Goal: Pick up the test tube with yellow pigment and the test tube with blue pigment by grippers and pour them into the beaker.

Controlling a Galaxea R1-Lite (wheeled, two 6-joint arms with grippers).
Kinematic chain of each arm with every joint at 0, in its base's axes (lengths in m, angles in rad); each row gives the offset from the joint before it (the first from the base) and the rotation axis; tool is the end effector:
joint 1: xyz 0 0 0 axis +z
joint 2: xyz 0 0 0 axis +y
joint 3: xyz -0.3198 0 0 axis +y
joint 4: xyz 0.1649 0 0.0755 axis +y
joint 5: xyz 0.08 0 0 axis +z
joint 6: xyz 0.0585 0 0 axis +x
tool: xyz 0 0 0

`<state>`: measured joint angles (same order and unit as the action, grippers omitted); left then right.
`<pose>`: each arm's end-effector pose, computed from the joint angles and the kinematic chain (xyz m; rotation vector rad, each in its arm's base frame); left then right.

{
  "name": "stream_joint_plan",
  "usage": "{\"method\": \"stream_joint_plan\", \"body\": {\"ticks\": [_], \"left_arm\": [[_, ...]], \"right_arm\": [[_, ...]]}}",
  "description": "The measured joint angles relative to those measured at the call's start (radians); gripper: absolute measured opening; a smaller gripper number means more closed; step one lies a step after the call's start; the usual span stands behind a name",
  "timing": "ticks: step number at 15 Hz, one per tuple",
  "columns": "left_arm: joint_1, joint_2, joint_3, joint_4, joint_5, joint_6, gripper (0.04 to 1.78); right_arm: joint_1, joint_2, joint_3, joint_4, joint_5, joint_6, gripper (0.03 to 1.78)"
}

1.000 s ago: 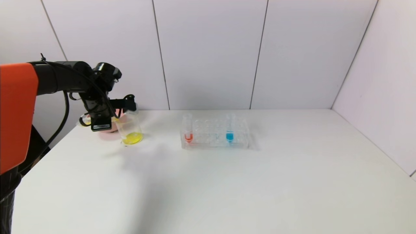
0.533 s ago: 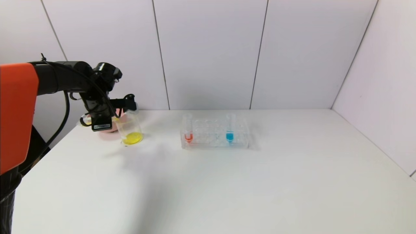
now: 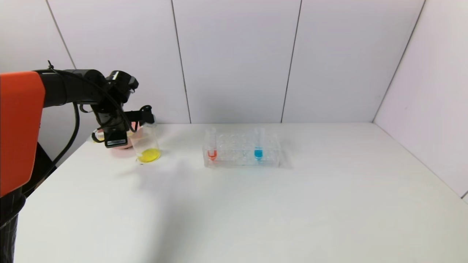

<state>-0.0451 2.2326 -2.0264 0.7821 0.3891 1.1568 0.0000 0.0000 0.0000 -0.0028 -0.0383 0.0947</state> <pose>0.4477 0.0020 0.1804 1.2613 1.0595 -0.2863 -0.0164 -0.0022 0.0759 0.0947 -0.0046 -0.0381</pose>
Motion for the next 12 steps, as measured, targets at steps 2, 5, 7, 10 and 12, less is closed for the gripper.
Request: {"method": "stream_joint_plan", "body": {"ticks": [2,5,7,10,12], "left_arm": [[-0.003,0.001,0.0,0.0,0.024,0.001,0.54],[-0.009,0.004,0.0,0.0,0.046,0.001,0.54],[-0.011,0.005,0.0,0.0,0.055,0.001,0.54],[-0.022,0.006,0.0,0.0,0.096,0.003,0.54],[-0.026,0.007,0.0,-0.004,0.098,0.004,0.54]], "right_arm": [[0.0,0.0,0.0,0.0,0.0,0.0,1.77],[0.0,0.0,0.0,0.0,0.0,0.0,1.77],[0.0,0.0,0.0,0.0,0.0,0.0,1.77],[0.0,0.0,0.0,0.0,0.0,0.0,1.77],[0.0,0.0,0.0,0.0,0.0,0.0,1.77]]}}
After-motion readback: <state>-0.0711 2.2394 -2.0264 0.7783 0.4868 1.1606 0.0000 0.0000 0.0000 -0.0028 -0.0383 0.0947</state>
